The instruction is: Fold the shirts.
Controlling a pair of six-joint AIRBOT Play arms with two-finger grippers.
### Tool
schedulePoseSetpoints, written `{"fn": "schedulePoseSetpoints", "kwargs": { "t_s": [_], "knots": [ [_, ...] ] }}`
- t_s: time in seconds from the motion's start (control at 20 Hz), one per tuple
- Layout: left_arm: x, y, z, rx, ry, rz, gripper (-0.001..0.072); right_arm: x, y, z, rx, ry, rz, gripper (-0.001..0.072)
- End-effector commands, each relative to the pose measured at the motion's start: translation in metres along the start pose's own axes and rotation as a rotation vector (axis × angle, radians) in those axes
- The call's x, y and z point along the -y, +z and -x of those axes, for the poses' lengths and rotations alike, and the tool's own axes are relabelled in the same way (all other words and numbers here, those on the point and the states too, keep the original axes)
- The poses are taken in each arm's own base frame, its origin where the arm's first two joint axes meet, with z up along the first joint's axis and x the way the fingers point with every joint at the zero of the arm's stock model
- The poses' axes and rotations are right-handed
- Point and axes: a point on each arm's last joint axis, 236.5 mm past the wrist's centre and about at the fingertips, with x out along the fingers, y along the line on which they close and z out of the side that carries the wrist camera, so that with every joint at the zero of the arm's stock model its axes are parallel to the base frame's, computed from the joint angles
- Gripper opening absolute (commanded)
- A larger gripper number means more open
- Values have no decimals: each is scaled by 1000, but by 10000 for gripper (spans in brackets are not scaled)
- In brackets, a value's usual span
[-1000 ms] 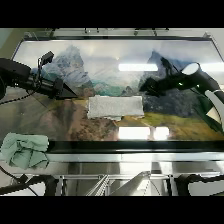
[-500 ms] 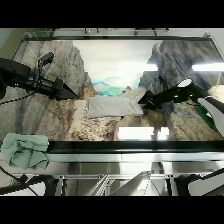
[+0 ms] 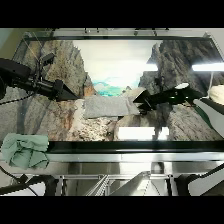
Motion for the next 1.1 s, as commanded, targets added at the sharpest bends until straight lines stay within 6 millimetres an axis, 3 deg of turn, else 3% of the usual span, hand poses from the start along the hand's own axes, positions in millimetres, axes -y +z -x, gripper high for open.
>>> {"fn": "schedulePoseSetpoints", "kwargs": {
  "t_s": [0.0,0.15,0.5,0.8,0.85,0.9,0.95,1.0,1.05],
  "knots": [
    [1,-3,0,-12,-4,-1,18,2,1,31,-11,73,-23,709],
    [1,-3,0,-12,-4,-1,18,0,-3,32,-29,84,-1,710],
    [1,-3,0,-13,-5,-1,18,-5,-2,-16,3,-7,23,712],
    [1,-3,0,-14,-5,-1,18,-6,-24,-49,-79,-5,3,704],
    [2,-3,0,-13,-5,-1,18,-11,-25,-52,-81,11,16,603],
    [1,-3,0,-14,-5,-1,18,-19,-24,-52,-76,41,31,357],
    [2,-4,0,-16,-6,-1,18,-25,-22,-50,-67,68,38,191],
    [2,-4,0,-18,-7,-1,18,-29,-18,-45,-52,85,41,80],
    [2,-5,0,-22,-9,-1,18,-33,-14,-38,-35,89,57,25]
  ]
}}
